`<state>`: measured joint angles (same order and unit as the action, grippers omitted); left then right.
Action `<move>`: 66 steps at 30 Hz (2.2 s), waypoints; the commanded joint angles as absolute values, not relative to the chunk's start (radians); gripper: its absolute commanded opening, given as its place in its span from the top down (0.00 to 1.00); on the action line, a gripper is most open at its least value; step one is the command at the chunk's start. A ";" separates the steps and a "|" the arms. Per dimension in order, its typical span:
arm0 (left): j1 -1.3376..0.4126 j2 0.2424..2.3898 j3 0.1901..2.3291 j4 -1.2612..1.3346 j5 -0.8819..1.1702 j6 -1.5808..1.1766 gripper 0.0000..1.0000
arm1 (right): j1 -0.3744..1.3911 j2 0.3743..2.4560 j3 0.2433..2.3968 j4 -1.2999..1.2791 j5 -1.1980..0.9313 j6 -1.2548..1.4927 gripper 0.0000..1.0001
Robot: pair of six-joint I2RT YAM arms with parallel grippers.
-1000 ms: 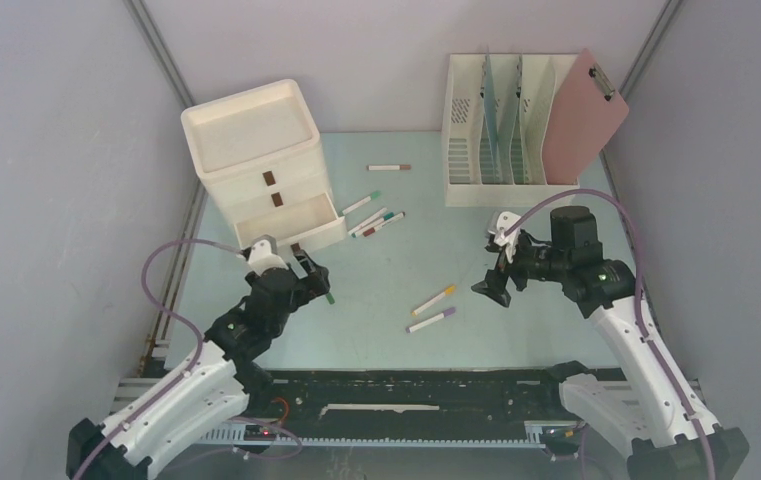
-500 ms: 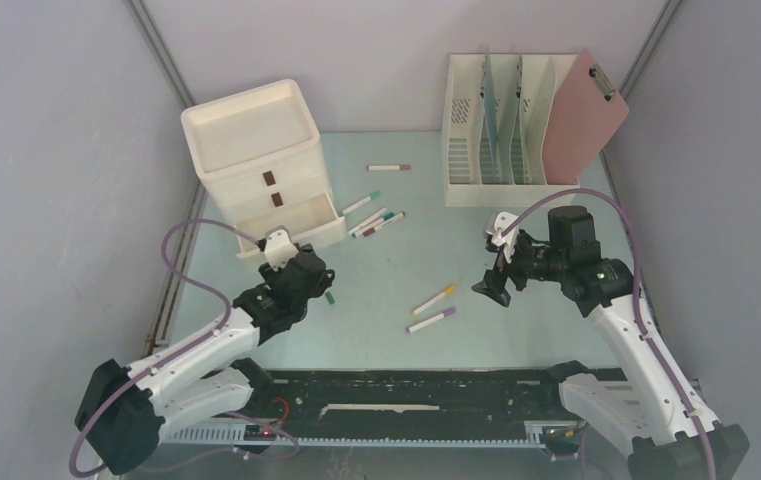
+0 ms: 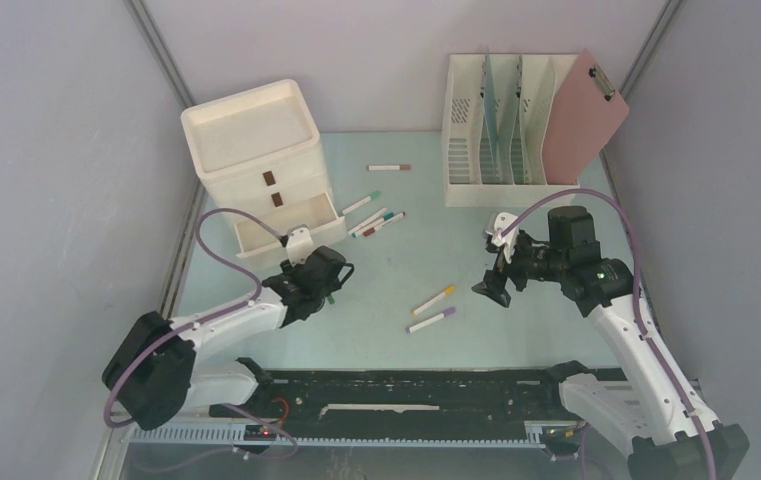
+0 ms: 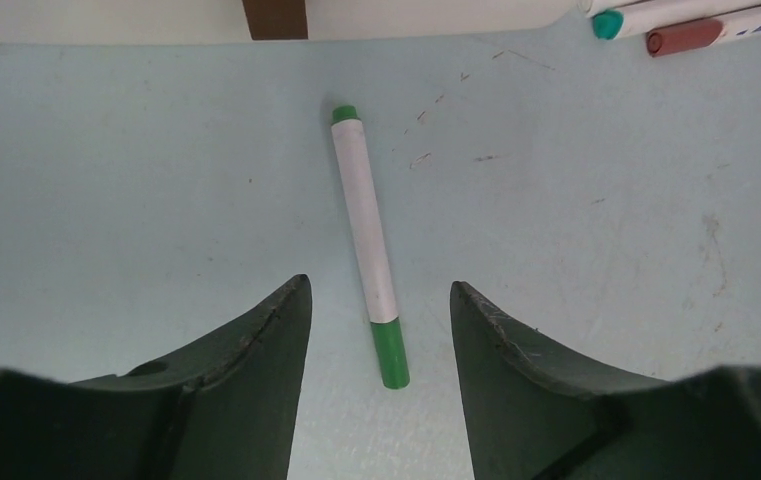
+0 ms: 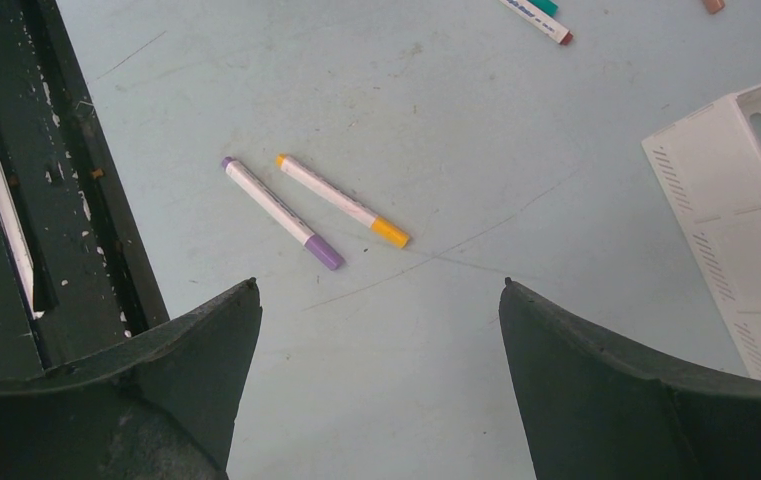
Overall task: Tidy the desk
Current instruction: Pick up the stationery from the center of the board.
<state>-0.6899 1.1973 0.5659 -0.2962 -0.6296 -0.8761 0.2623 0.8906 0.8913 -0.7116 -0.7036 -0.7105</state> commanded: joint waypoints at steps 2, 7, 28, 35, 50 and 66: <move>-0.698 1.292 0.612 -0.241 -0.631 -0.895 0.42 | 0.261 0.885 0.929 -0.711 -0.713 -0.724 0.04; -0.697 1.379 0.635 -0.241 -0.626 -0.881 0.49 | 0.265 0.890 0.928 -0.712 -0.710 -0.725 0.04; -0.698 1.535 0.612 -0.149 -0.637 -0.876 0.64 | 0.264 0.884 0.929 -0.711 -0.713 -0.724 0.04; -0.697 1.520 0.564 -0.102 -0.591 -0.888 0.78 | 0.264 0.882 0.929 -0.712 -0.713 -0.725 0.04; -0.725 1.325 0.503 -0.071 -0.514 -0.725 1.00 | 0.265 0.879 0.929 -0.711 -0.713 -0.726 0.04; -0.737 1.043 0.513 -0.063 -0.382 -0.312 1.00 | 0.265 0.871 0.928 -0.709 -0.715 -0.726 0.04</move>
